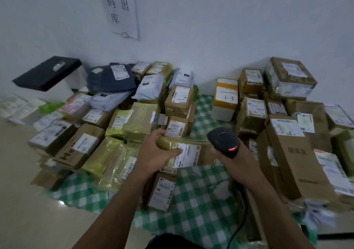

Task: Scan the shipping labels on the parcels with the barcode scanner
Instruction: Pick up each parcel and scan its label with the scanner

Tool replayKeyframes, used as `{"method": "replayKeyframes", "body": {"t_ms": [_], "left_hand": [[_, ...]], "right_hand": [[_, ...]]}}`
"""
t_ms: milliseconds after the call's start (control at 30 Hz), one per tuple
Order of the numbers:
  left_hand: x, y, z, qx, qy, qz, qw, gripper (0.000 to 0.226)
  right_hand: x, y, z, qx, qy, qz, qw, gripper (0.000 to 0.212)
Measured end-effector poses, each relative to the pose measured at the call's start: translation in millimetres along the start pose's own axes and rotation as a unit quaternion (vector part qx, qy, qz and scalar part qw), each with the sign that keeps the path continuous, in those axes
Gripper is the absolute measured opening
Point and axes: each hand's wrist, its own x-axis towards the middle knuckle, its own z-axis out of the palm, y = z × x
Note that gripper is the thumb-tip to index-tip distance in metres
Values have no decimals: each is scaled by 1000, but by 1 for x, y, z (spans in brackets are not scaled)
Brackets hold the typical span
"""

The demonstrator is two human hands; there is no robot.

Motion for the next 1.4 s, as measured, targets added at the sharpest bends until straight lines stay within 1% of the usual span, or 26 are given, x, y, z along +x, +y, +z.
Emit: {"method": "replayKeyframes", "body": {"t_ms": [67, 200, 300, 367, 400, 467, 600, 667, 733, 833, 900, 933, 1033, 1067, 1133, 1167, 1267, 1300, 1400], "left_hand": [[-4, 8, -17, -7, 3, 5, 1000, 77], [-10, 17, -42, 12, -59, 30, 998, 91], [-12, 21, -55, -13, -82, 31, 996, 102], [-14, 23, -60, -43, -83, 28, 995, 113], [-15, 24, -62, -55, -76, 32, 995, 115], [-18, 26, -63, -86, -55, 39, 994, 112], [-24, 27, -54, -153, -3, 39, 987, 106], [-29, 26, -47, -197, 16, 28, 980, 107], [-34, 23, -39, -251, 27, 11, 968, 102], [-38, 13, -30, -321, 24, -10, 947, 87], [-39, 6, -24, -341, 19, -22, 939, 69], [-42, 4, -23, -344, 18, -21, 938, 68], [-48, -3, -15, -324, -14, -4, 946, 101], [-51, -6, -14, -316, -30, 3, 948, 99], [-56, -14, -13, -303, -76, 5, 950, 75], [-58, -20, -11, -290, -95, 7, 952, 75], [-68, -30, -5, -247, -128, 30, 960, 104], [-70, -32, -4, -240, -139, 36, 960, 108], [-75, -39, 1, -224, -176, 39, 958, 108]], "right_hand": [[-1, -7, 9, -4, -11, -6, 1000, 57], [-10, -16, 20, 0, -44, -19, 999, 57], [-18, -22, 25, 21, -72, -23, 997, 51], [-25, -25, 30, 24, -71, -22, 997, 57], [-29, -25, 34, 26, -56, -17, 998, 65], [-35, -25, 41, 37, -29, -11, 999, 75], [-49, -35, 54, 49, 36, -21, 998, 75], [-56, -38, 58, 33, 74, -19, 997, 76], [-62, -36, 62, 8, 103, -28, 994, 75], [-73, -39, 67, -34, 96, -37, 994, 62], [-78, -41, 74, -66, 86, -37, 993, 53], [-79, -39, 78, -69, 93, -38, 993, 51], [-84, -37, 88, -69, 118, -30, 990, 50], [-85, -38, 88, -63, 126, -25, 990, 50], [-86, -40, 85, -39, 143, -16, 989, 51], [-87, -41, 82, -33, 149, -12, 988, 50], [-89, -42, 78, -35, 155, -10, 987, 49], [-89, -43, 78, -40, 155, -11, 987, 48], [-91, -47, 77, -60, 149, -14, 987, 46]]}}
